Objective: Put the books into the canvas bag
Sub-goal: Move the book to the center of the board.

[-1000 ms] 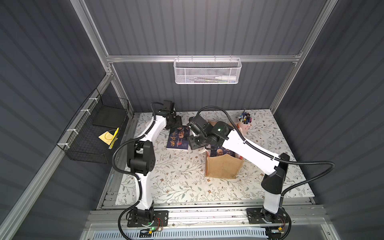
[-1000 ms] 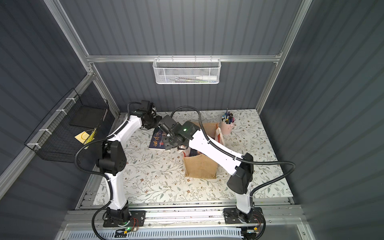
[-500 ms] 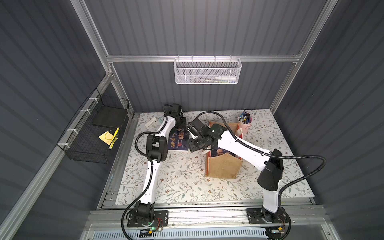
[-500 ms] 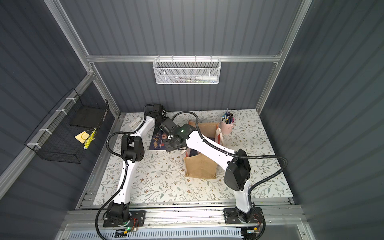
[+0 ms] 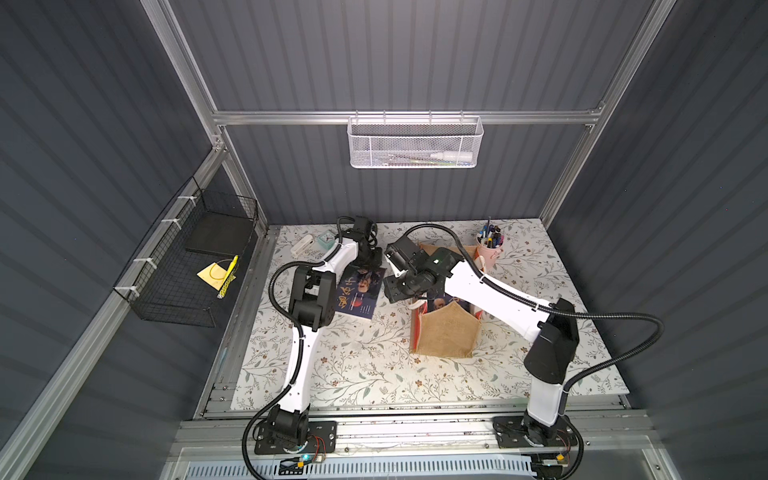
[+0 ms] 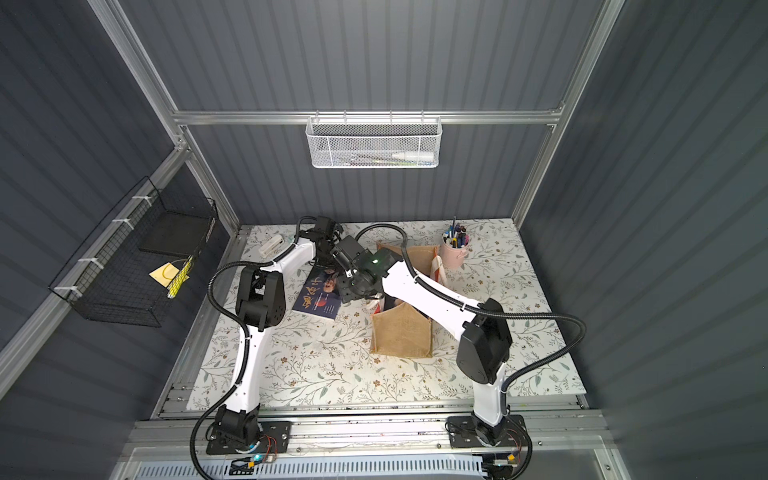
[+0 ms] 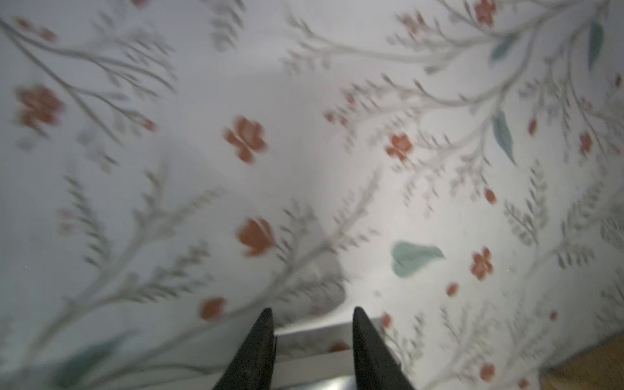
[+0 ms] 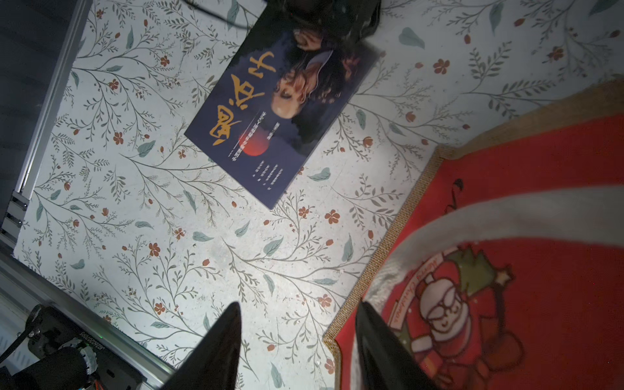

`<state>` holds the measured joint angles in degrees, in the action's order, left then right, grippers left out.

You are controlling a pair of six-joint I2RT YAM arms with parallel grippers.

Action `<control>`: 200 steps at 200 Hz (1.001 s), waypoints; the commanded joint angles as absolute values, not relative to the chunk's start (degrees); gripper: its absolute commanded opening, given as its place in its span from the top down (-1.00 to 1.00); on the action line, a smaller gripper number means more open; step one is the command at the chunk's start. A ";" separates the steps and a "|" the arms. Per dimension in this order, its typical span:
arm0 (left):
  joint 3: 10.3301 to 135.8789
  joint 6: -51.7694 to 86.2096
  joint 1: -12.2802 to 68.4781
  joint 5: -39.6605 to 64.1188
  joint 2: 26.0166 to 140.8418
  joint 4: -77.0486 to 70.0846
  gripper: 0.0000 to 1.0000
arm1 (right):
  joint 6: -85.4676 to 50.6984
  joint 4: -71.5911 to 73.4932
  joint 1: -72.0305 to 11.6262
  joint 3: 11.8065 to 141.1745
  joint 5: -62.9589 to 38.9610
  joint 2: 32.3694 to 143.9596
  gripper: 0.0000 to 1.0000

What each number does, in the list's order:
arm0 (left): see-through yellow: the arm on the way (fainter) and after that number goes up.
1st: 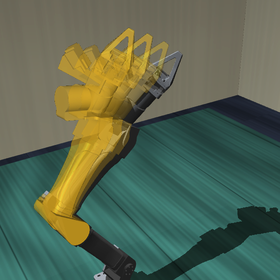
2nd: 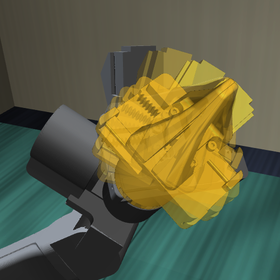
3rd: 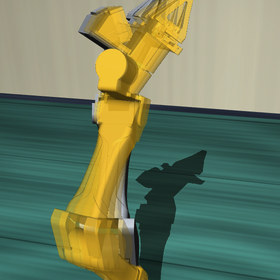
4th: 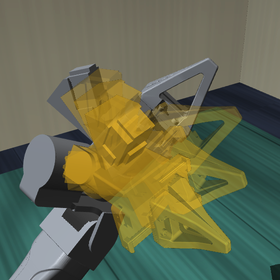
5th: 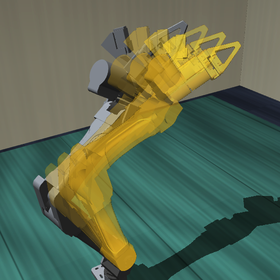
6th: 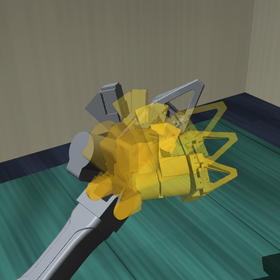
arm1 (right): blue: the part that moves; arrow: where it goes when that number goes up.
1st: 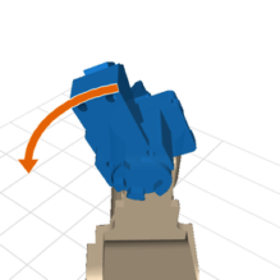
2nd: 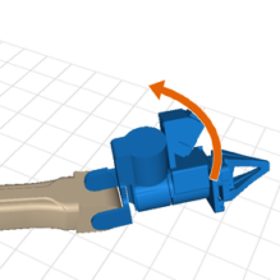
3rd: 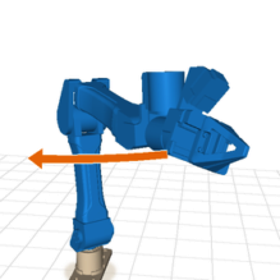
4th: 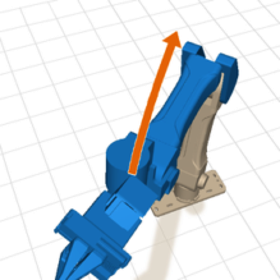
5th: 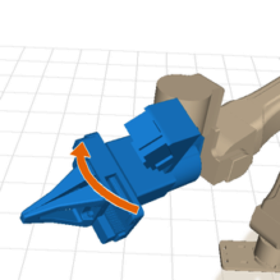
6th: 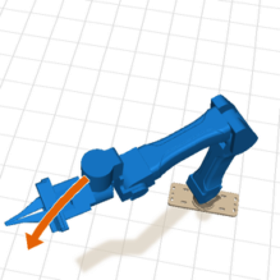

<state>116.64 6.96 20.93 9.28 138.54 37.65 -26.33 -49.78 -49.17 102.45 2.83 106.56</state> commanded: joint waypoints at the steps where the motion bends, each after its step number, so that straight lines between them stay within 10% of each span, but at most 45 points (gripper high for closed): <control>1: 107.35 5.05 24.61 11.71 131.63 40.66 0.24 | -27.57 -53.51 -47.84 100.36 4.09 103.11 -0.14; 97: 58.52 17.42 25.49 1.37 88.46 32.52 0.02 | -23.48 -56.24 -49.07 107.84 4.71 105.96 -0.15; 153: 50.05 36.15 24.49 -9.54 70.94 37.61 -0.91 | -17.74 -53.97 -53.93 123.11 1.47 122.50 -0.24; 200: 41.60 44.74 19.46 -3.77 66.31 32.31 -0.80 | -17.34 -45.01 -55.17 129.17 -1.25 133.58 -0.34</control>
